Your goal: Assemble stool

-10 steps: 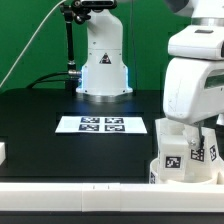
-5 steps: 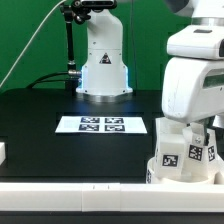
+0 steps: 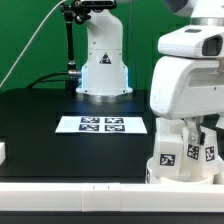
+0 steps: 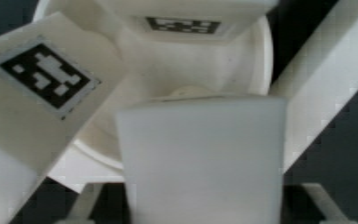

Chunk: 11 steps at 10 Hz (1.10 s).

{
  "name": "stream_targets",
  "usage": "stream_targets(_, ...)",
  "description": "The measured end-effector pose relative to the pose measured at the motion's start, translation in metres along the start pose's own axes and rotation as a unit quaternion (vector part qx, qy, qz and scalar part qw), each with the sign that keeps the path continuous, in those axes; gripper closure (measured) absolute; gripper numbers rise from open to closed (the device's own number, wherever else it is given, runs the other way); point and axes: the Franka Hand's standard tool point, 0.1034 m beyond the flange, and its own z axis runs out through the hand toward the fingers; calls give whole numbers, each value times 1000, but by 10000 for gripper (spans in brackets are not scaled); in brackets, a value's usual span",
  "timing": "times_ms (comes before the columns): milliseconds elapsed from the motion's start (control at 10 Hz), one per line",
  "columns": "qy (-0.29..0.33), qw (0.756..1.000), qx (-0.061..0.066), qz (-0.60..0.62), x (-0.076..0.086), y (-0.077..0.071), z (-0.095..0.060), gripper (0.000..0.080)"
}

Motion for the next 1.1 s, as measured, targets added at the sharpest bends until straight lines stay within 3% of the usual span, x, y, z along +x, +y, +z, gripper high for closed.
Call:
stream_targets(300, 0, 980, 5, 201, -3, 5, 1, 461)
stream_targets(500, -2, 948, 8, 318, -5, 3, 1, 461)
stream_targets(600, -3, 915, 20, 403, -5, 1, 1, 461)
stream_targets(700, -3, 901, 23, 432, -4, 1, 1, 461)
stream_targets(1100, -6, 840, 23, 542, -4, 0, 1, 460)
